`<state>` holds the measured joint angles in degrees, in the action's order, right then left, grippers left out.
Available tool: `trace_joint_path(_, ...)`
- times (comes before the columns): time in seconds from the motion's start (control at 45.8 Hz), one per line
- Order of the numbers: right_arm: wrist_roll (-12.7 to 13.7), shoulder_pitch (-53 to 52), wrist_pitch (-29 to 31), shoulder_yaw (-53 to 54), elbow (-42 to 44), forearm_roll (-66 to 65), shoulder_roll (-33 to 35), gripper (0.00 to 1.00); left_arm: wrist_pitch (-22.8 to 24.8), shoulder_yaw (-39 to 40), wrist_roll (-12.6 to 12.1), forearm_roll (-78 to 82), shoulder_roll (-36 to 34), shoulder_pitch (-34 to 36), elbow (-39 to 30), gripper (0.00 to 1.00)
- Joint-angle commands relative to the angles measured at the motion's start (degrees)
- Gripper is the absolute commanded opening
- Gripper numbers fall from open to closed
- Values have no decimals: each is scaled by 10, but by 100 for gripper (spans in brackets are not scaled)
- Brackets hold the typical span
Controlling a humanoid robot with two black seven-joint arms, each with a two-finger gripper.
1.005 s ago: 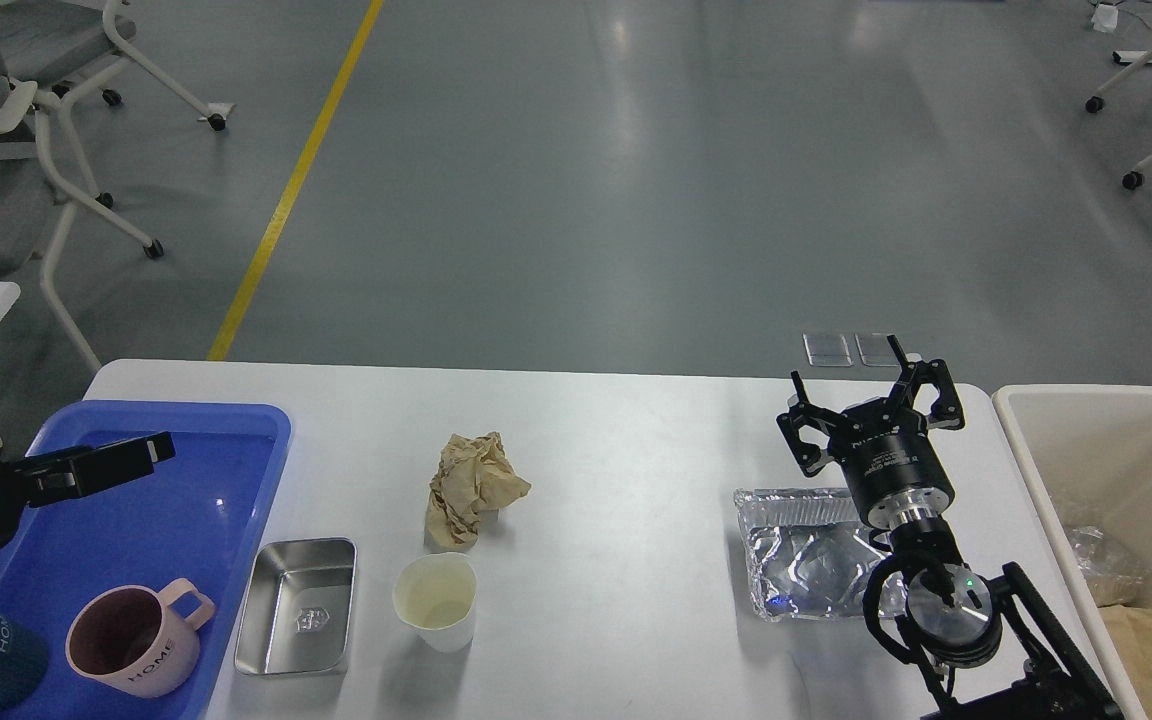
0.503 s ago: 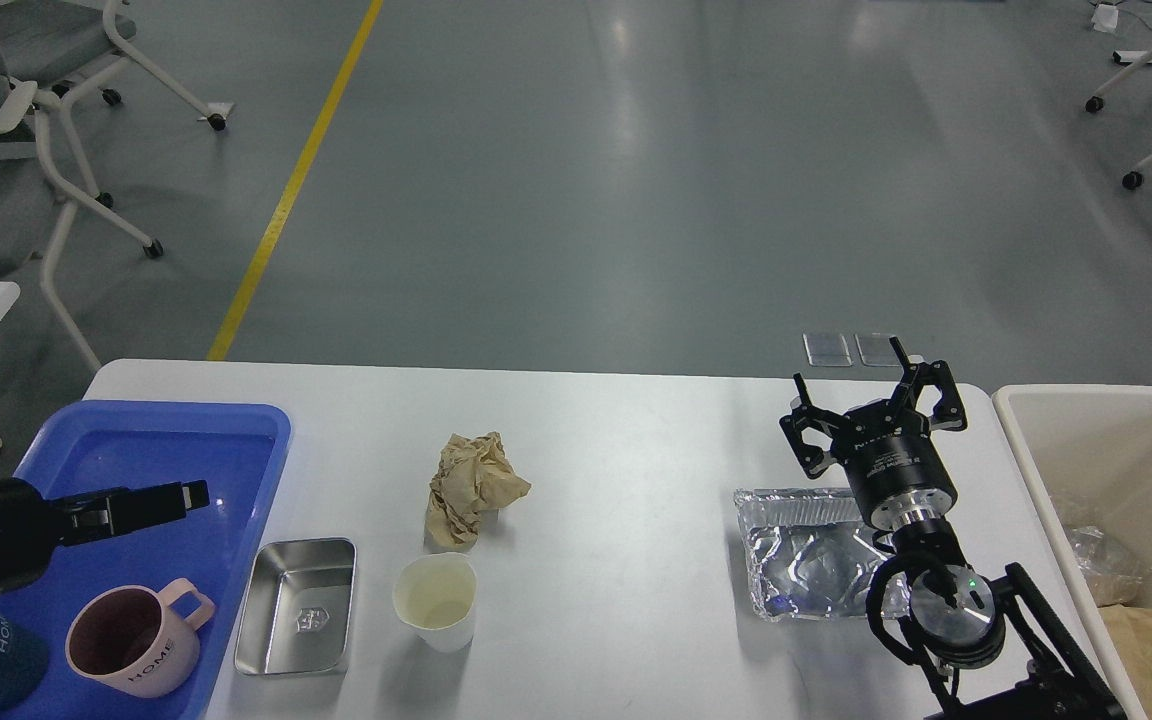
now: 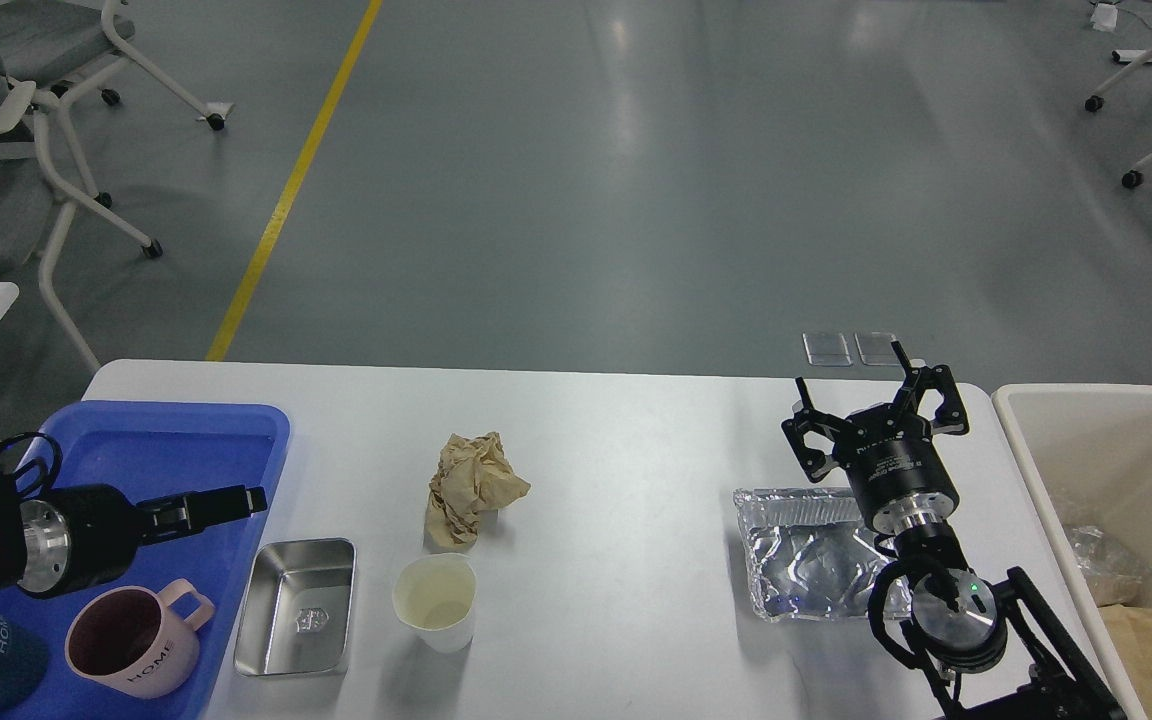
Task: Tidy desktop
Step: 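Release the mug and move the left gripper to the small steel tray, then grasp the edge of the small steel tray with the left gripper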
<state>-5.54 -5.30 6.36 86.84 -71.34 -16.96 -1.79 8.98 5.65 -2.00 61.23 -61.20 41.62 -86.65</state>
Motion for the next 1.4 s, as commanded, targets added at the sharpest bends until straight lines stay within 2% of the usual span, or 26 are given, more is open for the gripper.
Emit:
trace_joint_path(0.0, 0, 1, 1, 1, 0, 0, 0, 100, 0, -21, -3, 1, 26, 4, 17, 93)
trace_joint_path(0.24, 0, -1, 1, 1, 1, 0, 0, 100, -1, -45, -4, 10, 60, 6, 53, 91)
trace_joint_path(0.459, 0, 0, 1, 2, 1, 0, 0, 100, 0, -57, -4, 9, 64, 5, 60, 76)
trace_joint_path(0.983, 0, 1, 1, 3, 2, 0, 0, 100, 2, -69, -5, 8, 108, 3, 118, 76)
trace_joint_path(1.071, 0, -1, 1, 3, 10, 0, 0, 100, 2, -88, -4, 8, 110, 7, 125, 69)
trace_joint_path(1.136, 0, -2, 1, 3, 15, 0, 0, 100, 2, -100, -2, 6, 114, 12, 128, 58)
trace_joint_path(1.18, 0, -2, 1, 3, 16, 0, 0, 100, 2, -106, -2, 5, 118, 15, 131, 54)
trace_joint_path(1.377, 0, -3, 1, 3, 19, 0, 0, 100, 23, -116, -3, -1, 120, 28, 132, 53)
